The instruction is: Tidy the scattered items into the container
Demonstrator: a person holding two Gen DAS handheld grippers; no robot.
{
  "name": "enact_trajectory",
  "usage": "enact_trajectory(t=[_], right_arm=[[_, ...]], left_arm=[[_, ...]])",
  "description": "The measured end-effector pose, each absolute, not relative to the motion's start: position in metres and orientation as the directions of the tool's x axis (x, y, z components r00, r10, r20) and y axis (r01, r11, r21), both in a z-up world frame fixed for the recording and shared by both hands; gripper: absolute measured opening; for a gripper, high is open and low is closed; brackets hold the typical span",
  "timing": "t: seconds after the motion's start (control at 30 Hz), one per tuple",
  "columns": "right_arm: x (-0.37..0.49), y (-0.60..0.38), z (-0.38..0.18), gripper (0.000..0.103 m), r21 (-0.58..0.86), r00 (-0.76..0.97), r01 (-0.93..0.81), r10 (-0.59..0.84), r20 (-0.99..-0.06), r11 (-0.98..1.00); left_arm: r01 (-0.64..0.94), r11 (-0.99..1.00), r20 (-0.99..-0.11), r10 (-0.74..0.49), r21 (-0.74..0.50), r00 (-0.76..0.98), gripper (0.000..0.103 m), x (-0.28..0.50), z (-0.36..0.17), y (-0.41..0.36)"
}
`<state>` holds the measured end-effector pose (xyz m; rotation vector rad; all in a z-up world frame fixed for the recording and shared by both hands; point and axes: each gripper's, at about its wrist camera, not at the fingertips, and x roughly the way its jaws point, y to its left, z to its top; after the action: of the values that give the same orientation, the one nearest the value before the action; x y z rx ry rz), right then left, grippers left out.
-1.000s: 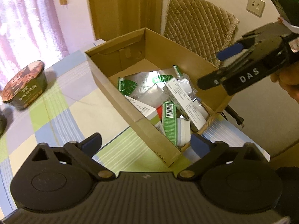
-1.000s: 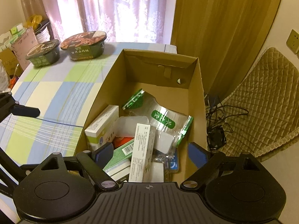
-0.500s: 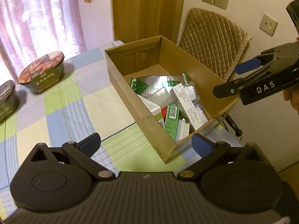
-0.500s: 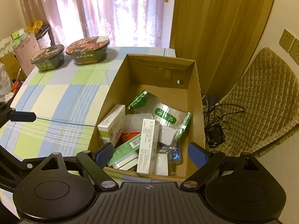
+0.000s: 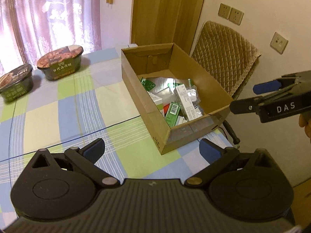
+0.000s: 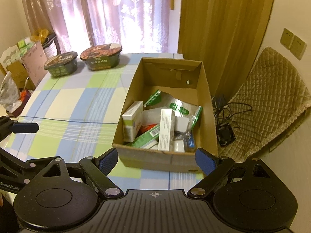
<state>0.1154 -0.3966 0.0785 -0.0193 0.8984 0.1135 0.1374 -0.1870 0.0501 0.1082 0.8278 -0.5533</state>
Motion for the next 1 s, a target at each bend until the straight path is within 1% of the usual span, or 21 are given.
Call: enact_trajectory(t=[0.2,0.33,0.47,0.73,0.9,1.0], right_arm=[[0.074,-0.399,0.089,0.092,0.091,0.665,-0.038,0.093,-0.741,0.995],[0.047,-0.399,0.092,0.092,0.120,0.689,0.009,0.081,-0.721,0.993],[0.022,-0.401,0.094,0.092,0.157,0.698,0.049,0.079,-0.711,0.986],[-0.015,-0.406,0.101,0.092,0.167,0.707,0.072,0.068,-0.704,0.983],[-0.034,-0.410,0.107,0.092,0.164,0.713,0.087,0.054,-0.699,0.983],[-0.041,-0.413,0.110,0.092,0.176,0.720,0.091,0.057,-0.692,0.980]], left_arm=[[0.484,0.867,-0.682,-0.427,-0.122,0.593,0.102,0.103,0.059,-0.172],[0.447,0.888,-0.689,-0.389,-0.106,0.611,0.102,0.081,0.065,-0.170],[0.425,0.897,-0.678,-0.387,-0.119,0.625,0.102,0.058,0.075,-0.170],[0.353,0.923,-0.657,-0.363,-0.154,0.661,0.102,0.023,0.094,-0.175],[0.318,0.934,-0.663,-0.343,-0.165,0.665,0.102,0.010,0.100,-0.181],[0.303,0.942,-0.663,-0.320,-0.146,0.677,0.102,0.006,0.101,-0.186]])
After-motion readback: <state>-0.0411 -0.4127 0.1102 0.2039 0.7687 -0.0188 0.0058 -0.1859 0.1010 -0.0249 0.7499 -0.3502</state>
